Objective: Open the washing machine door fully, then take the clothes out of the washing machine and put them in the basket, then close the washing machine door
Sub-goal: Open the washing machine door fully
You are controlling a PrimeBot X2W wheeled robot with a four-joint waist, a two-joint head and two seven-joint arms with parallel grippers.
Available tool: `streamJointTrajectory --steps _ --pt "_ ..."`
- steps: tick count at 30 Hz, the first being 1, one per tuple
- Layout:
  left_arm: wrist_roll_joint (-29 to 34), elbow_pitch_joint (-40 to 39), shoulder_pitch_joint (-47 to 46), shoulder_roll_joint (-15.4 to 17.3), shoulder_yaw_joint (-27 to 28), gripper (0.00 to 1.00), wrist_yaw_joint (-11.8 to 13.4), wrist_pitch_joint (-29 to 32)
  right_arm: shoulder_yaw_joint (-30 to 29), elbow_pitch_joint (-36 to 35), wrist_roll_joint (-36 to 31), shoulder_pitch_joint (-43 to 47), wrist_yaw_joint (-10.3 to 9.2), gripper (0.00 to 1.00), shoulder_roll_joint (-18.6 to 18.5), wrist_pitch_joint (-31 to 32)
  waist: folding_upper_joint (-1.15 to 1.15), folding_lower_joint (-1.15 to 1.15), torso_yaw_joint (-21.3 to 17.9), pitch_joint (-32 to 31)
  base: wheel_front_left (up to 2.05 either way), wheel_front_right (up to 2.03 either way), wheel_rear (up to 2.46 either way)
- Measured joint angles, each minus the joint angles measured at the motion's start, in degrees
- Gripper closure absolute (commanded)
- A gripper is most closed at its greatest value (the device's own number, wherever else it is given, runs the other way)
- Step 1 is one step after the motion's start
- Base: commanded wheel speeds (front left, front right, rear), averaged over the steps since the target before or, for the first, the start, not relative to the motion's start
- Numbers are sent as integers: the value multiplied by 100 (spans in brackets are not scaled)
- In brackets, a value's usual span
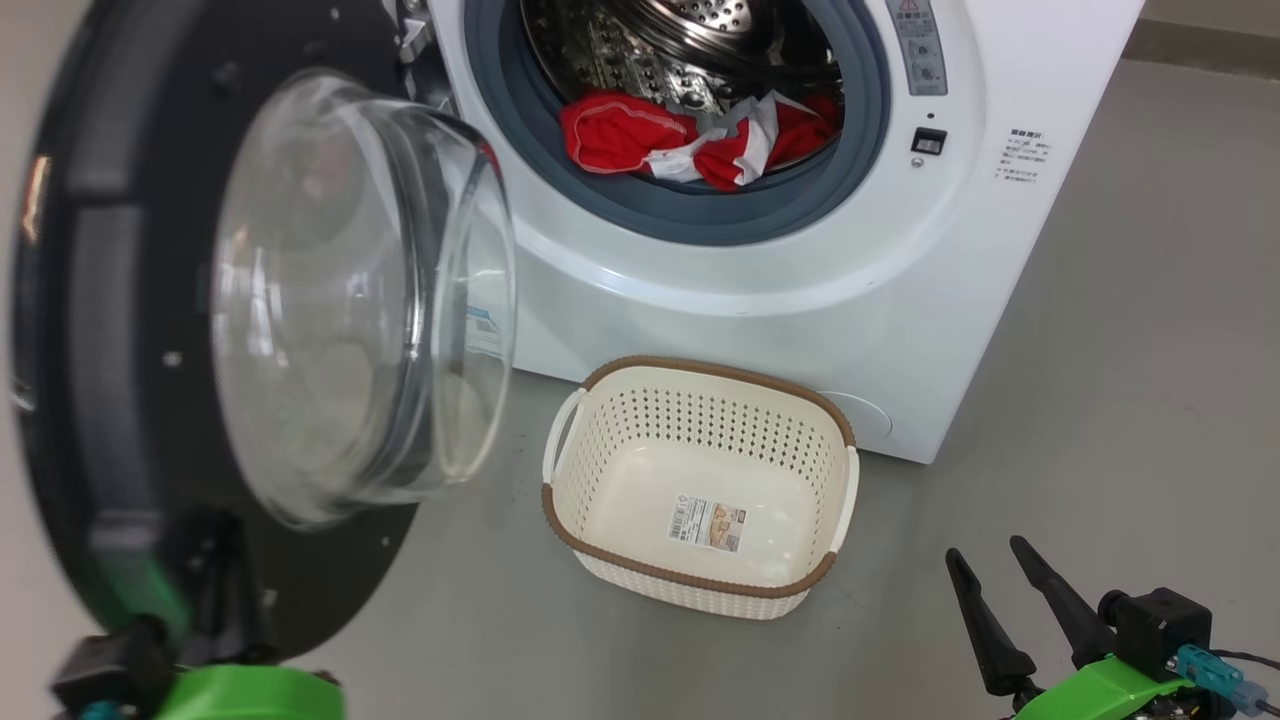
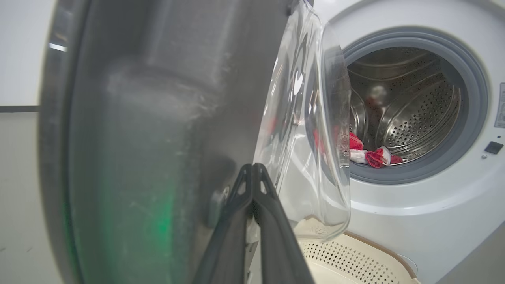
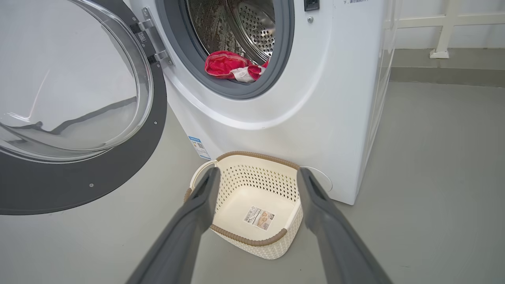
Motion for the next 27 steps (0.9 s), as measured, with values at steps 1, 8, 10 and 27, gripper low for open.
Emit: streamJointTrajectory --steps 1,8,10,27 --pt "2 35 -23 -7 142 100 -4 0 1 -4 0 -1 0 0 -1 0 0 0 -10 12 0 0 0" --pt "225 301 -348 -48 926 100 -256 0 -9 -22 -1 -2 0 0 -20 0 0 0 -62 122 0 0 0" --pt "293 397 -480 -43 1144 100 -309 0 -8 -27 -1 -3 0 0 -35 0 0 0 -80 156 0 0 0" --pt "639 864 -1497 -16 2672 100 -409 -7 2 -88 -7 -252 0 0 -269 0 0 0 -278 648 0 0 0"
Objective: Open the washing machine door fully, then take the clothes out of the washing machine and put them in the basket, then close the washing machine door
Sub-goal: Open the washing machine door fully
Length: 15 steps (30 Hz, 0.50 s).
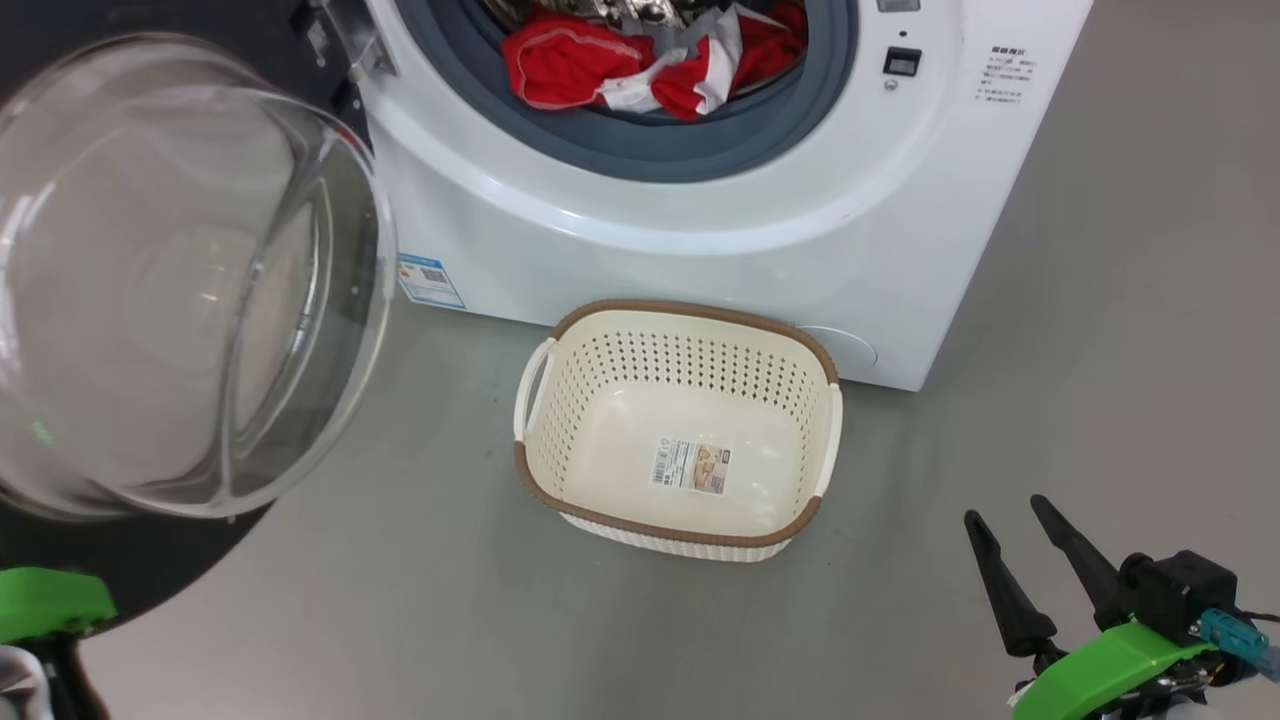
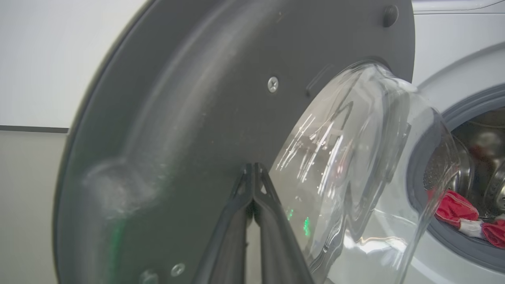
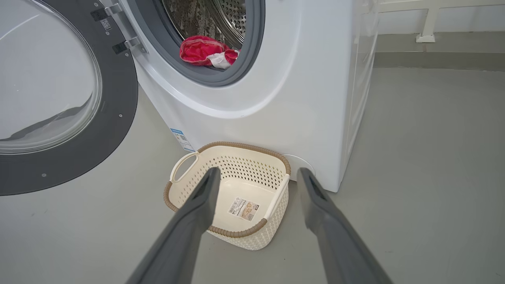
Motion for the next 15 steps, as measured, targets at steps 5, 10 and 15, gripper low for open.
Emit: streamJointTrajectory --steps 5,10,15 --pt "48 253 -247 172 401 100 -96 0 5 -23 0 -169 0 0 -37 0 0 0 -78 131 0 0 0" --pt "111 534 -483 312 672 100 -192 -1 -11 -30 0 -201 0 0 -70 -1 0 0 -131 239 0 0 0" --pt "282 855 -705 488 831 100 -274 0 -7 -35 -1 -216 0 0 -78 -1 0 0 -177 286 0 0 0"
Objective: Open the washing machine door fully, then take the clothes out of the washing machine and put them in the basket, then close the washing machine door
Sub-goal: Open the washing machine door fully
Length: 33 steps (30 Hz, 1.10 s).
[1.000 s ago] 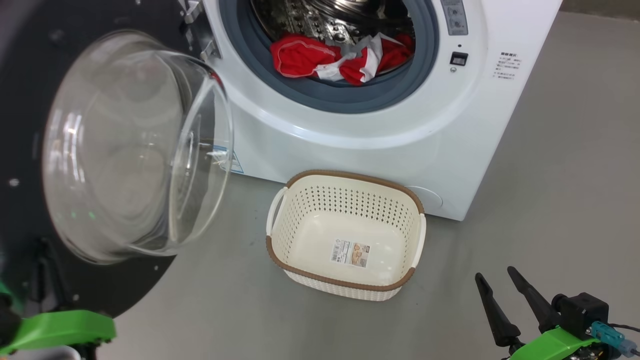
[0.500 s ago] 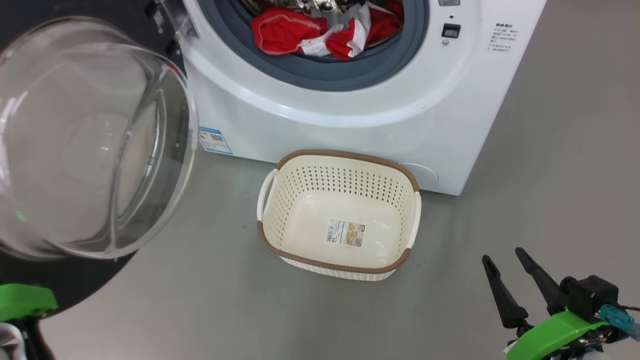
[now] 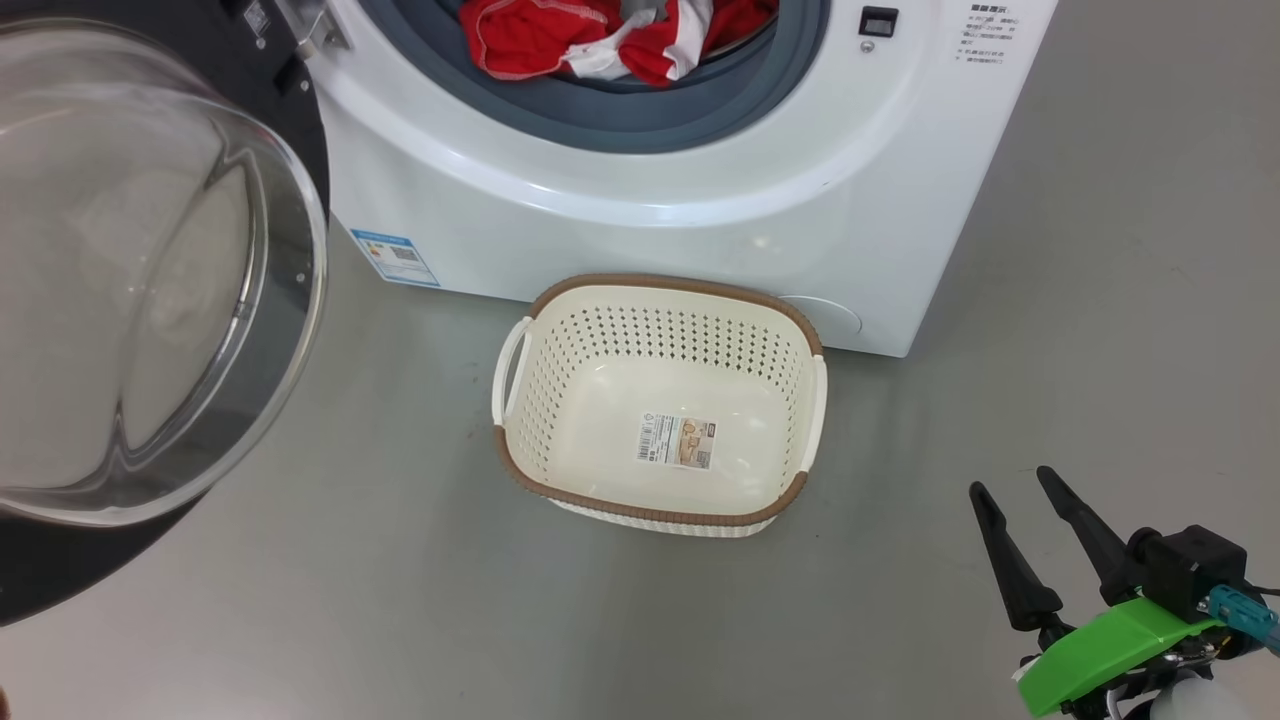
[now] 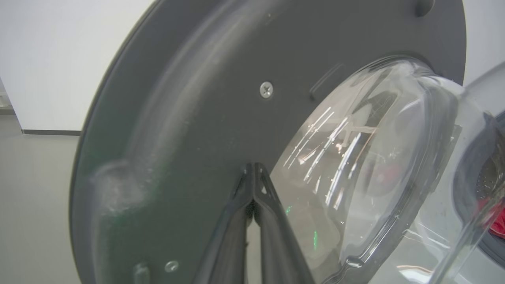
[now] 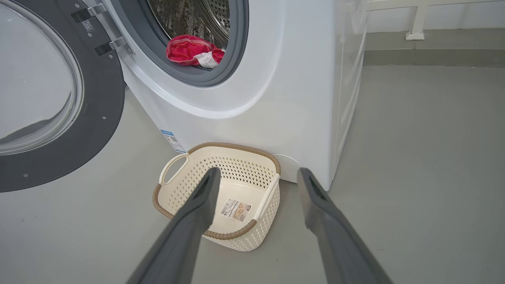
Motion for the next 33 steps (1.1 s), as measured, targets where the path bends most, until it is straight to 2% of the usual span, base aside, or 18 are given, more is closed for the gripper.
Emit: streamJointTrajectory --steps 5,12,20,22,25,29,31,32,33 --pt "108 149 -99 22 104 100 -31 0 11 8 0 -6 0 0 0 0 0 0 -33 -46 0 0 0" --pt "153 301 -122 32 169 100 -223 0 13 34 0 -6 0 0 30 0 0 0 -30 -194 0 0 0" --pt "225 200 216 -109 -45 100 -371 0 -4 41 -2 16 0 0 127 0 0 0 -30 -476 0 0 0" --pt "233 37 416 -211 -158 92 -372 1 -19 44 -9 48 0 0 179 0 0 0 -31 -570 0 0 0" --pt "250 -296 739 -327 -394 87 -374 0 -24 48 -9 115 0 0 235 0 0 0 -36 -714 0 0 0" --pt "86 -786 1235 -422 -902 64 -378 1 -46 41 -47 263 0 0 266 0 0 0 -64 -886 0 0 0" --pt "-108 -1050 1471 -438 -1203 48 -379 0 -104 33 -59 312 0 0 277 0 0 0 -84 -957 0 0 0" --pt "-170 -1171 1587 -438 -1382 48 -379 0 -132 14 -60 338 0 0 280 0 0 0 -98 -985 0 0 0" --pt "-208 -1274 1702 -445 -1549 24 -379 0 -146 3 -74 359 0 0 282 0 0 0 -121 -1004 0 0 0"
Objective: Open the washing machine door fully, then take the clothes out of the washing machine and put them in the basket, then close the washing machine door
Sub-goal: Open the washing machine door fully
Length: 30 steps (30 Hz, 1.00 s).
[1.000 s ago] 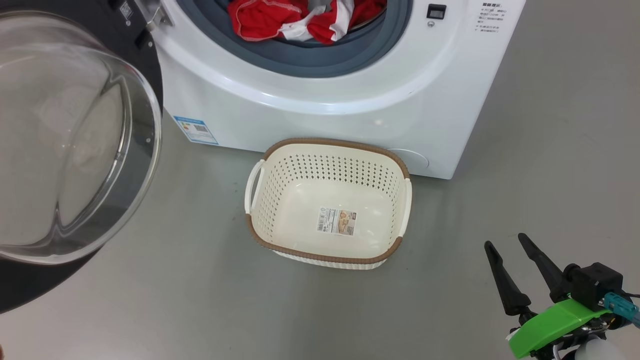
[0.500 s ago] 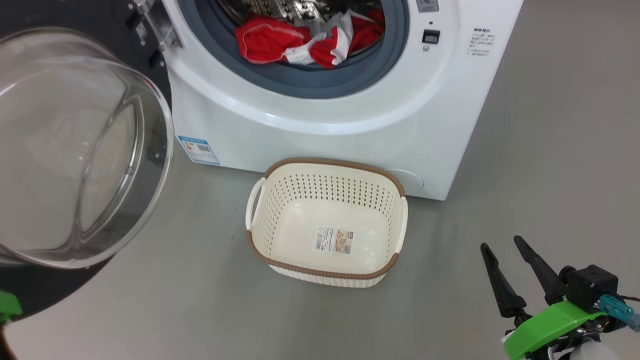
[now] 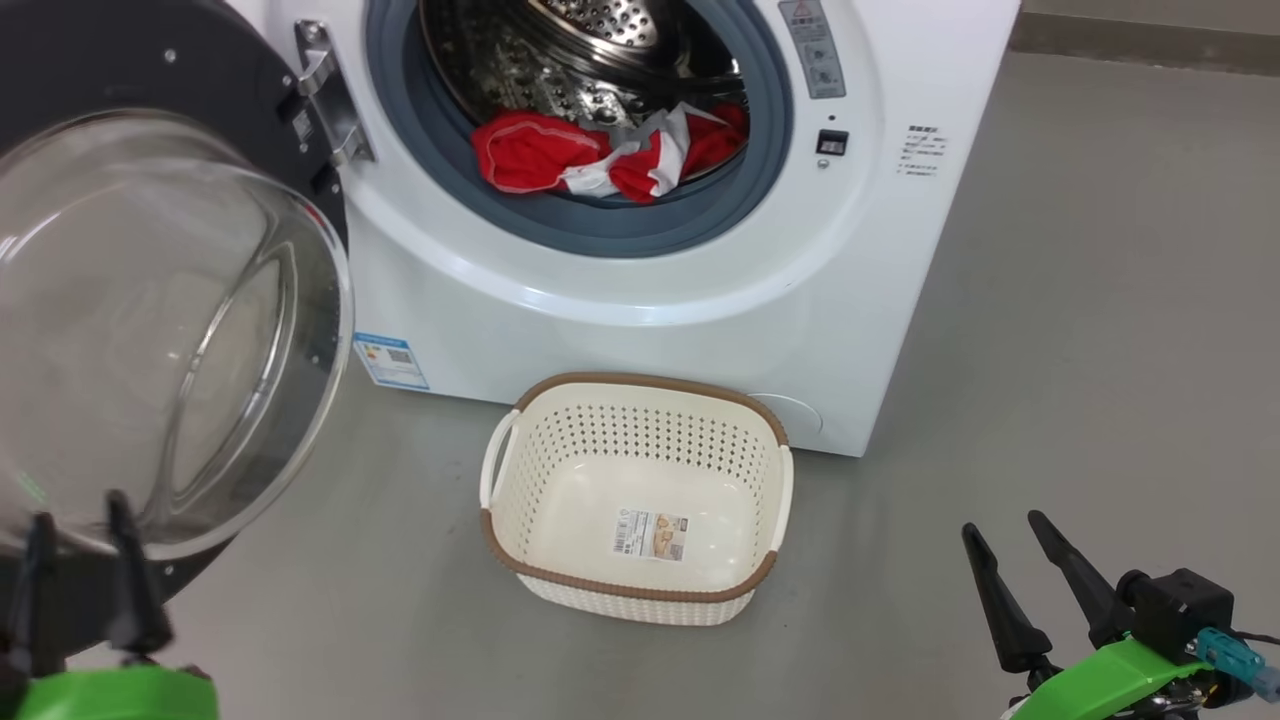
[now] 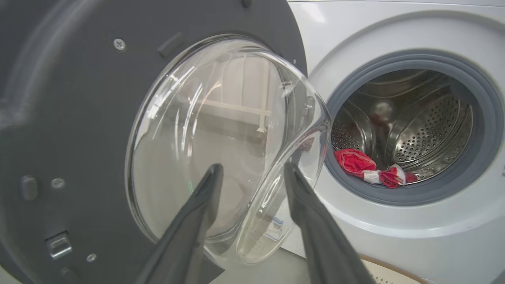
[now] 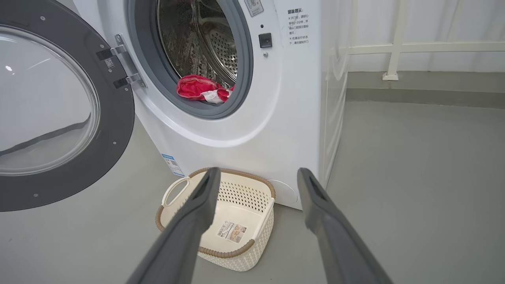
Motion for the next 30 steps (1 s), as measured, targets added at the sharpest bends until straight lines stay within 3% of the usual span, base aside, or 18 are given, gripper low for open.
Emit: streamJointTrajectory --steps 1,2,22,30 --pt "-60 -76 103 -11 -125 9 0 0 -18 -13 -26 18 0 0 7 0 0 0 -27 -13 0 0 0" --pt "-144 -145 203 -15 -221 0 0 0 -43 -19 -34 28 0 0 19 0 0 0 -59 -23 0 0 0" --pt "-862 -639 1079 312 -1947 0 -1 1 -586 -144 -76 261 0 0 74 -15 0 0 -1075 -208 0 0 0" --pt "-1074 -771 1262 366 -2153 0 -1 1 -698 -151 -76 268 0 0 75 -15 0 0 -1560 -189 0 0 0"
